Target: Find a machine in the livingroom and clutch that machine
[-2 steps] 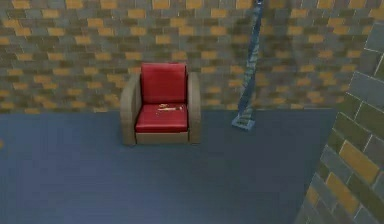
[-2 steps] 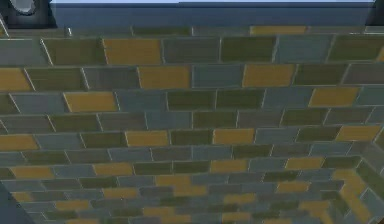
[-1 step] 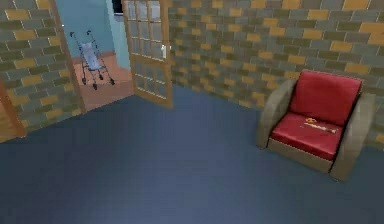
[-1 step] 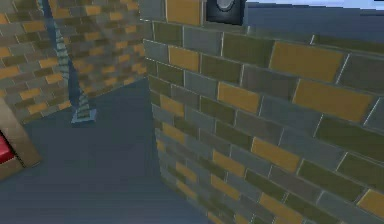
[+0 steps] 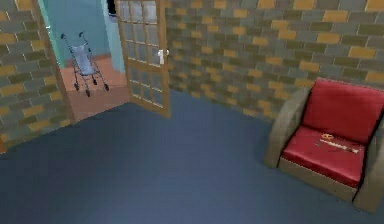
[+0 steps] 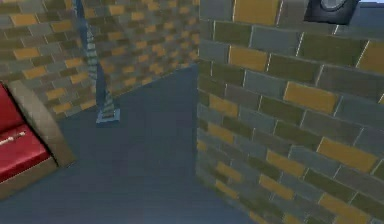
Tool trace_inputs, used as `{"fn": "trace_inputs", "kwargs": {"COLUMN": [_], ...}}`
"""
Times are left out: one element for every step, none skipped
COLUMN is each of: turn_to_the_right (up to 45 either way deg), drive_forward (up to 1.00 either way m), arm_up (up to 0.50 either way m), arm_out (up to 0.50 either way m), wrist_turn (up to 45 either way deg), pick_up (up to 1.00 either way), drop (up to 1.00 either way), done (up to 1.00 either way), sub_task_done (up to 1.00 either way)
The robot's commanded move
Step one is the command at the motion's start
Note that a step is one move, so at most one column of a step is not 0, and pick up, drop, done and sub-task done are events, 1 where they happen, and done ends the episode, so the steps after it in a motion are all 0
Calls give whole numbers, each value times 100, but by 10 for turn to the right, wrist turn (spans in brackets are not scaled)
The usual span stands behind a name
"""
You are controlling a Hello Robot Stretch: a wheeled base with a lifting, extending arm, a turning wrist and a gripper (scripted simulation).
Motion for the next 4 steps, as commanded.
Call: {"fn": "trace_inputs", "kwargs": {"turn_to_the_right": [-210, 0, 0, -30], "drive_forward": [0, 100, 100, 0], "arm_up": [0, 0, 0, 0], "arm_out": [0, 0, 0, 0], "wrist_turn": [0, 0, 0, 0], "pick_up": [0, 0, 0, 0], "drop": [0, 0, 0, 0], "done": [0, 0, 0, 0], "sub_task_done": [0, 0, 0, 0]}}
